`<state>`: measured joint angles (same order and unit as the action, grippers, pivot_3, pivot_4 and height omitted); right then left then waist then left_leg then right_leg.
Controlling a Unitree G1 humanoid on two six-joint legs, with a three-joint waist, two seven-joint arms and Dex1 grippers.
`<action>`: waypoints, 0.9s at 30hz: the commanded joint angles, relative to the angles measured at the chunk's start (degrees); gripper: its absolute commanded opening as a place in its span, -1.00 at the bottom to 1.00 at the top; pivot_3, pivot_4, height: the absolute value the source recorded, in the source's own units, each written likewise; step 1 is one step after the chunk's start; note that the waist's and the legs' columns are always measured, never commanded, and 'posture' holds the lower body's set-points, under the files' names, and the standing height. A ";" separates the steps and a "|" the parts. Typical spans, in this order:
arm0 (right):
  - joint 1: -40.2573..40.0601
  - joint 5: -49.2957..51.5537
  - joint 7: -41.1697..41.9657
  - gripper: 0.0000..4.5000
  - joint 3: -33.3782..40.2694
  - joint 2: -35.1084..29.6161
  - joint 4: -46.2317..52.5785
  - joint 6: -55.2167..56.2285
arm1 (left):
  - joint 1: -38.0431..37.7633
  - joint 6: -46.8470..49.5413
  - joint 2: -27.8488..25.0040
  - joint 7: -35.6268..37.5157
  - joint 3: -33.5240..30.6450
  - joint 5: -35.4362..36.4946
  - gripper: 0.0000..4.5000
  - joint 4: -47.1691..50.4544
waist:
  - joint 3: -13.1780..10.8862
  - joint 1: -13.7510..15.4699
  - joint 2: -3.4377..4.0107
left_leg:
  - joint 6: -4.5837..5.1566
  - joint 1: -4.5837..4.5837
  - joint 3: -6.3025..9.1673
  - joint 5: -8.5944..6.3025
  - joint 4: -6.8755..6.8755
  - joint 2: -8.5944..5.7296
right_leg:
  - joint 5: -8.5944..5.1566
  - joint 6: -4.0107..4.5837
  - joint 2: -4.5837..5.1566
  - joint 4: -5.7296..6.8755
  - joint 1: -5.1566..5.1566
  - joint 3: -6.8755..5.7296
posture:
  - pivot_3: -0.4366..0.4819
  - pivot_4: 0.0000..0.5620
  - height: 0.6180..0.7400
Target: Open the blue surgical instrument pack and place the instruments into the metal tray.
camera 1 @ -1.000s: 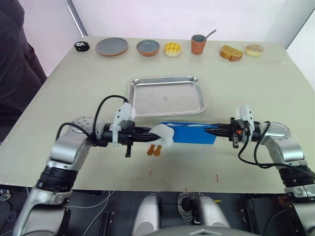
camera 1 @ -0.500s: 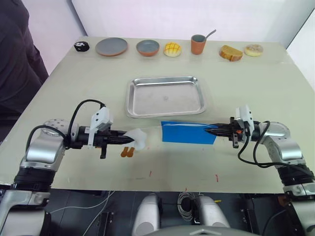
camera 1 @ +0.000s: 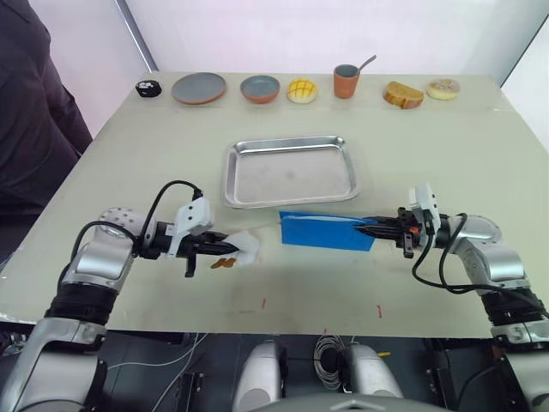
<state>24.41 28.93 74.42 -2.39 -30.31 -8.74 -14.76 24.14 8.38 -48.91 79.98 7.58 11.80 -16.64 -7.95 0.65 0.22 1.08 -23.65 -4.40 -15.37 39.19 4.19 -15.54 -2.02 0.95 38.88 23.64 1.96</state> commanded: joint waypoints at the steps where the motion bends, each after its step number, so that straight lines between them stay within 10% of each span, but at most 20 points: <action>1: 1.38 10.92 -2.27 -1.00 6.43 0.98 7.45 -7.64 | -1.89 -0.35 0.82 -0.51 3.23 -3.75 -0.99 -2.83 | 0.00 0.19 0.00 | 0.00 -0.01 0.00 0.00 0.00 0.00 | 0.00 0.00 0.00 0.00 0.00 0.00 | -0.05 -0.47 1.00; 9: 2.07 23.30 -9.07 -1.00 11.88 2.33 15.31 -19.34 | -2.43 -2.42 1.20 -1.05 2.13 -3.55 -0.99 -3.05 | 0.01 0.22 0.01 | 0.00 -0.03 0.01 0.00 0.00 0.00 | 0.00 0.00 0.01 -0.02 0.00 -0.01 | -0.05 -0.47 1.00; 27: -4.21 2.44 0.95 -1.00 1.23 -1.35 5.12 -0.42 | -7.52 -4.84 1.65 1.87 -5.48 4.36 -0.99 -0.96 | 0.01 -0.17 0.00 | 0.03 -0.03 0.05 -0.02 -0.01 -0.01 | -0.02 -0.02 -0.02 -0.03 0.03 0.01 | -0.05 -0.47 1.00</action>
<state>20.65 31.92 74.35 -1.34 -31.53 -3.47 -16.71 18.35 4.30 -47.69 81.45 2.01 16.60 -16.95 -7.93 0.49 0.22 1.11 -23.67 -4.35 -15.39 39.17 4.18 -15.56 -2.04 0.93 38.86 23.66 1.98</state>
